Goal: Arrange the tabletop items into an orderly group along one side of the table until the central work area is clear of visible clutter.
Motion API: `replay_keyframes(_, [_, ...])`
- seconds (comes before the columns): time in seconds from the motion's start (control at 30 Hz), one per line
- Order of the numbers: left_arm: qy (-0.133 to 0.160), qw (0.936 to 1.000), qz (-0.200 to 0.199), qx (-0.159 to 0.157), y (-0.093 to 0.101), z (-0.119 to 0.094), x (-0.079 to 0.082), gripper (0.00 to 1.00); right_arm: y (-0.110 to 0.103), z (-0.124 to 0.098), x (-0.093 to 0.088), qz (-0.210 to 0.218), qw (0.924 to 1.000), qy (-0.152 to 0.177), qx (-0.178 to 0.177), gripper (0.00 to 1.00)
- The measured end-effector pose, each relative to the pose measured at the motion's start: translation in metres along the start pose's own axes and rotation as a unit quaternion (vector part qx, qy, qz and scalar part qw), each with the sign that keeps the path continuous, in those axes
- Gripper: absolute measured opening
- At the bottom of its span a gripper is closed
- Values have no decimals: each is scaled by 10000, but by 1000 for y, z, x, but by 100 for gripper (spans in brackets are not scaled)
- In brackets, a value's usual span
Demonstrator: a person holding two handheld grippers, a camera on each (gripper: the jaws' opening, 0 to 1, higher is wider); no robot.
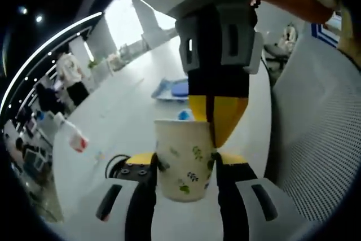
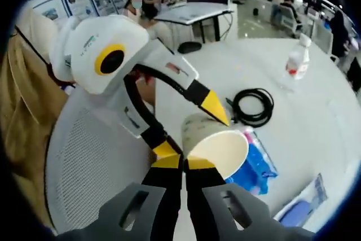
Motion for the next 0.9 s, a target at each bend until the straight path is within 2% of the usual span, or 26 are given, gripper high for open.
replay_keyframes(0.3, [-7,9998,-126,123,-5,-4,-2,38,4,0,6,299,9994,161,-113,2])
replay_keyframes(0.47, [74,9991,-288,293,-14,-7,0,38,10,-5,16,676,9964,467,-204,3])
replay_keyframes(0.53, [208,9972,-545,464,-22,-10,3,38,15,-11,24,1022,9913,777,-278,5])
replay_keyframes(0.6, [284,9952,-714,598,-28,-13,4,38,21,-18,31,1191,9868,1042,-358,6])
replay_keyframes(0.67, [383,9928,-884,707,-35,-15,5,38,29,-25,36,1435,9799,1281,-527,12])
replay_keyframes(0.73, [535,9895,-1047,843,-41,-18,9,38,34,-32,43,1372,9766,1530,-627,17])
replay_keyframes(0.83, [674,9874,-1078,945,-46,-22,12,38,37,-38,47,1511,9706,1746,-674,22])
replay_keyframes(0.9, [735,9858,-1116,1014,-49,-24,14,38,40,-42,50,1561,9662,1907,-756,31])
Point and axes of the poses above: the point that each gripper's makers call its tool centre point, and the gripper's own axes: z roughly forward along the fingers, y roughly to its right, x roughly out of its top, the point moved 1 cm from there along -z, roughly backward along the fingers, and after that the axes turned 3 degrees about z, right-handed, at the moved point
